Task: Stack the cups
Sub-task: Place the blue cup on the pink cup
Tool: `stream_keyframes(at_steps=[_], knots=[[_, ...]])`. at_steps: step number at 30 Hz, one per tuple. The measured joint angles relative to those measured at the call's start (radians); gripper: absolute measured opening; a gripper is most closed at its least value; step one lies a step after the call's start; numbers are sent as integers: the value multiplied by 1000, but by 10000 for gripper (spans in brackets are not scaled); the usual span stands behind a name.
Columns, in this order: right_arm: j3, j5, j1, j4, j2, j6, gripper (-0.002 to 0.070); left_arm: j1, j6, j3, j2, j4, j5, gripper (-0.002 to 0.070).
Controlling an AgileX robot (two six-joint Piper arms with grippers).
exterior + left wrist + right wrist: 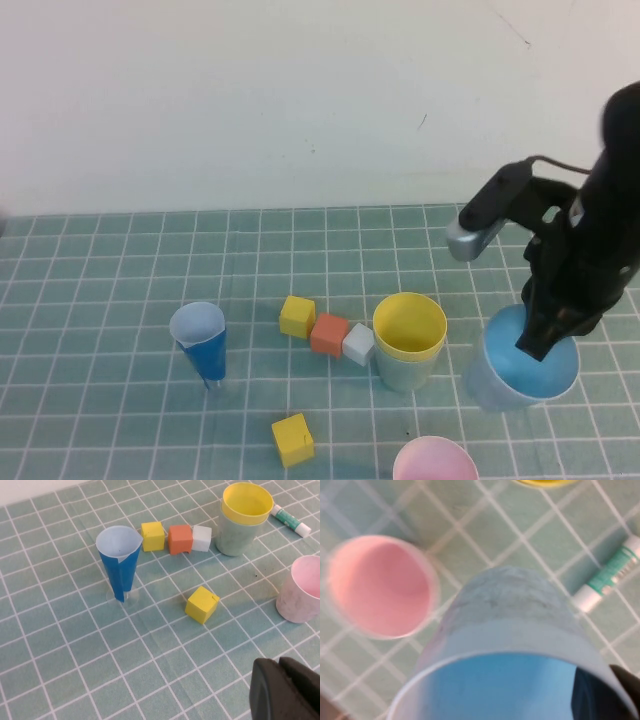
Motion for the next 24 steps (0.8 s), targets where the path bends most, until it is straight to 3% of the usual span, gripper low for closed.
stream_keyframes(at_steps=[6,16,24], knots=[[2,29,12,176,-73,-109,16,0,0,0,0,0,0,-3],[26,-31,110,184,87,-124,16,0,0,0,0,0,0,-3],[26,-55,110,162,157,-101,25,0,0,0,0,0,0,-3]])
